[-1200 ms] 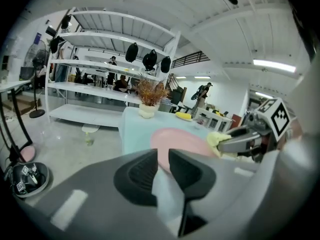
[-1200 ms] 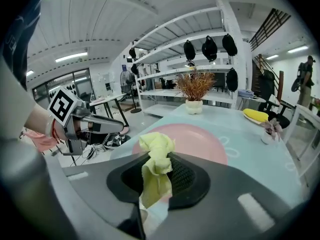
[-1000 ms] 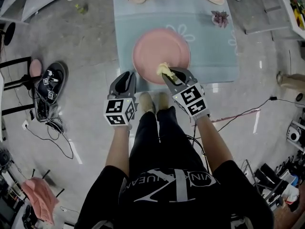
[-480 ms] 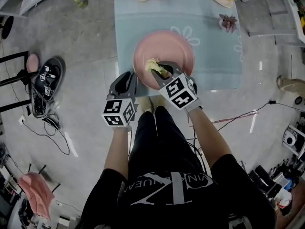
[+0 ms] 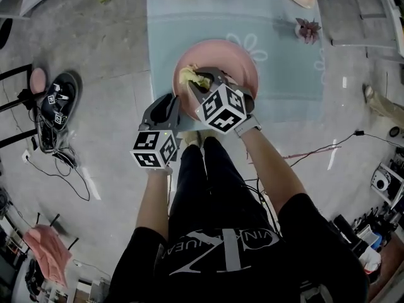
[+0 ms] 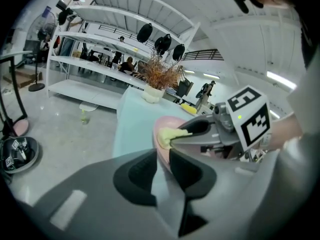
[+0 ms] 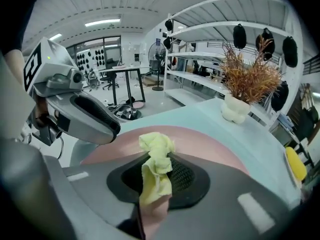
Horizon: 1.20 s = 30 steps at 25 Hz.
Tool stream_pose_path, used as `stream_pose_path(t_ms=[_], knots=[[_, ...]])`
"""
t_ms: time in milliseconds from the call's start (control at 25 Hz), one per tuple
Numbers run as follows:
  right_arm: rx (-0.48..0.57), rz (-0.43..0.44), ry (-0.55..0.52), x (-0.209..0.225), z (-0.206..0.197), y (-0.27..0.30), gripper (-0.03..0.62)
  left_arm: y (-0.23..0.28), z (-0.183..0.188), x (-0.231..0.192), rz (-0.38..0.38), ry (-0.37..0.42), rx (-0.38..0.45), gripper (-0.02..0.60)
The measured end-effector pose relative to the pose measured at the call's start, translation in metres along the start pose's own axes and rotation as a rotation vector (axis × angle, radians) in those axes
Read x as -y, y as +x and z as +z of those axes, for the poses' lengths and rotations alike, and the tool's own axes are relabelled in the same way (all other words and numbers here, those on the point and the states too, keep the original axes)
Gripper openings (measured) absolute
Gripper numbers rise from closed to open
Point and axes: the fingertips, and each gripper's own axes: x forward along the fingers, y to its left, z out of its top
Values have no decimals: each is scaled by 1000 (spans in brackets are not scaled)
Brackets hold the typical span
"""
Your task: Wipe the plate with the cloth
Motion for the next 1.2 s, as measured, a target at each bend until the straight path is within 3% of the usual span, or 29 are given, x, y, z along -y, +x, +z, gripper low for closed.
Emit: stream_pose_path(t_ms=[480, 880, 1200], knots=[[-50, -80, -117, 44, -1, 8, 84, 6, 1, 2, 36, -2, -26, 0], [-155, -260, -25, 83, -45, -23, 83, 3, 0, 3, 40, -21, -39, 0], [-200, -295, 45, 78, -77, -48, 81, 3, -1, 2, 30, -63, -27, 0]])
